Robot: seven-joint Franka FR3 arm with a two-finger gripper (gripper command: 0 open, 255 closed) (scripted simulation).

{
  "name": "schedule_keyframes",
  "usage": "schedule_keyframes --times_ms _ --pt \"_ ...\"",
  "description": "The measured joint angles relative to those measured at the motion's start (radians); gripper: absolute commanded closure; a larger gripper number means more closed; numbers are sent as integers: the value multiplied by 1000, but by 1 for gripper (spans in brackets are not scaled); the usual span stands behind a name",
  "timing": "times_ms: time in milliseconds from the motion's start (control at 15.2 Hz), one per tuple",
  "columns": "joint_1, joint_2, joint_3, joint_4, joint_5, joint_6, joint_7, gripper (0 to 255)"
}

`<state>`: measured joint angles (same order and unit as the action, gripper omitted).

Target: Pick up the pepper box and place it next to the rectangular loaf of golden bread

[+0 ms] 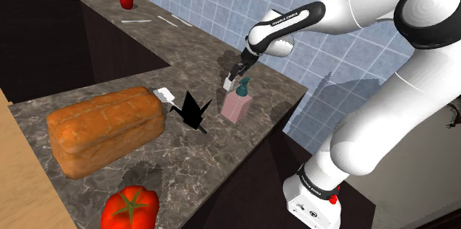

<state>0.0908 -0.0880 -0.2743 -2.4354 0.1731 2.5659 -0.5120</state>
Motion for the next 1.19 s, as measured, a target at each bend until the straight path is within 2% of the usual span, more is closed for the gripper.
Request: schedule_keyframes --times_ms 396,792,858,1188 --pt "11 86 0 3 70 77 -55 0" --pt "12 95 1 4 77 84 -59 0" --pt "12 95 1 4 77 84 -59 255" --pt "12 95 1 5 77 85 -59 255"
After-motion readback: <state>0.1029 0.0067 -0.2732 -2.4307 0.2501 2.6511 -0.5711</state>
